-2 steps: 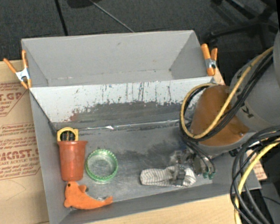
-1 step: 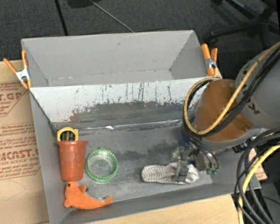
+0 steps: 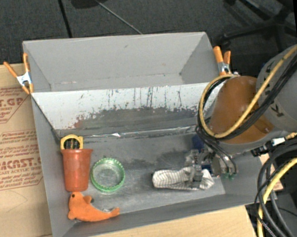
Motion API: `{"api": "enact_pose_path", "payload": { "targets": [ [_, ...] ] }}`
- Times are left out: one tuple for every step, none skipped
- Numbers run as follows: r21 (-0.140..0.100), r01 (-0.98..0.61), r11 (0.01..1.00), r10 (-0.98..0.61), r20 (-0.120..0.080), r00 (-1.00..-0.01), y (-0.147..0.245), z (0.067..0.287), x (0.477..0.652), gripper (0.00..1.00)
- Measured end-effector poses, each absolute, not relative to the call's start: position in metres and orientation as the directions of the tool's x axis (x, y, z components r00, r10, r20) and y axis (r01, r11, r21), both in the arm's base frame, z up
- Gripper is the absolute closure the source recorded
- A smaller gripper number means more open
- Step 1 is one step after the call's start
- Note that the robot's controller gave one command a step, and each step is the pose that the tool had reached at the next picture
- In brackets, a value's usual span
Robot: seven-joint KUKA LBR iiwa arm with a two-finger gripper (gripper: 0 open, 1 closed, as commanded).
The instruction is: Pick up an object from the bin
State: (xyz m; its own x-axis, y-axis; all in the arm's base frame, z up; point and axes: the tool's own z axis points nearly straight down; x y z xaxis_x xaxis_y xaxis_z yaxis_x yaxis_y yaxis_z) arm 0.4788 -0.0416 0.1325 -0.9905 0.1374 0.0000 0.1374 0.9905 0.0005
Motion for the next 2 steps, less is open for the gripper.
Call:
{"api": "enact_pose_path", "payload": {
  "targets": [
    [0.0, 0.137, 0.991, 0.137, 0.0, -0.991, -0.0417, 0.1317, 0.4788, 1.0],
    [0.0, 0.137, 0.991, 0.137, 0.002, -0.991, -0.0415, 0.132, 0.4782, 1.0]
  ]
}}
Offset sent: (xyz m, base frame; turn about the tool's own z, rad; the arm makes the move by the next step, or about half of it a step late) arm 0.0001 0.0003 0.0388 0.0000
